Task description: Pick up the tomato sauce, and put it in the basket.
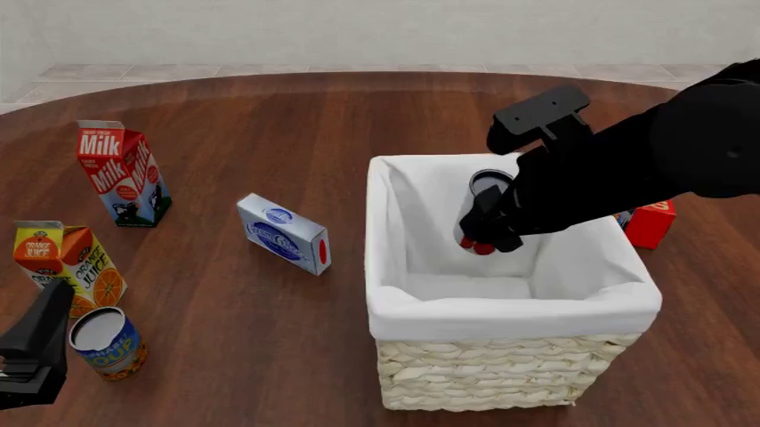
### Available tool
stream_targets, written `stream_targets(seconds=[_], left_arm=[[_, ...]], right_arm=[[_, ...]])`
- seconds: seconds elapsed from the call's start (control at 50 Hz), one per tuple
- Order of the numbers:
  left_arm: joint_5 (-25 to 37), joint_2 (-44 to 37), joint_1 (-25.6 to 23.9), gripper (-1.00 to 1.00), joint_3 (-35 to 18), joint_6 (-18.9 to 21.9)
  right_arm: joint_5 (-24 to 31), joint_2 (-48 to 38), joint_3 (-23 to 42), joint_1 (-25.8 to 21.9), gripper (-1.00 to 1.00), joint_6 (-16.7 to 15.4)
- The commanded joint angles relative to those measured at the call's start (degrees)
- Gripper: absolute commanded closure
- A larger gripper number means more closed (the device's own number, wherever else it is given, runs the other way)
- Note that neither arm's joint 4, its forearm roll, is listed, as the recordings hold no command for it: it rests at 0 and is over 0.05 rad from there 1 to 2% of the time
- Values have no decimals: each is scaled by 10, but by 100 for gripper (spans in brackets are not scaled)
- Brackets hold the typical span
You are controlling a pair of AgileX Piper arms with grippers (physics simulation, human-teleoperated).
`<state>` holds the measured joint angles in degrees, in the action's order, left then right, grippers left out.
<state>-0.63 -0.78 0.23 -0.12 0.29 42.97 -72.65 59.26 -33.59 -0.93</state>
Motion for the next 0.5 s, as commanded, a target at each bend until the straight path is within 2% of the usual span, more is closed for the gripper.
stream_targets(seconds=[0.02,0.5], left_arm=[[0,0,0,-100,0,0],[0,0,0,-100,0,0]], right_arm=[[-7,-7,-11,-6,100,18],[-18,-26,-24,-5,100,22]])
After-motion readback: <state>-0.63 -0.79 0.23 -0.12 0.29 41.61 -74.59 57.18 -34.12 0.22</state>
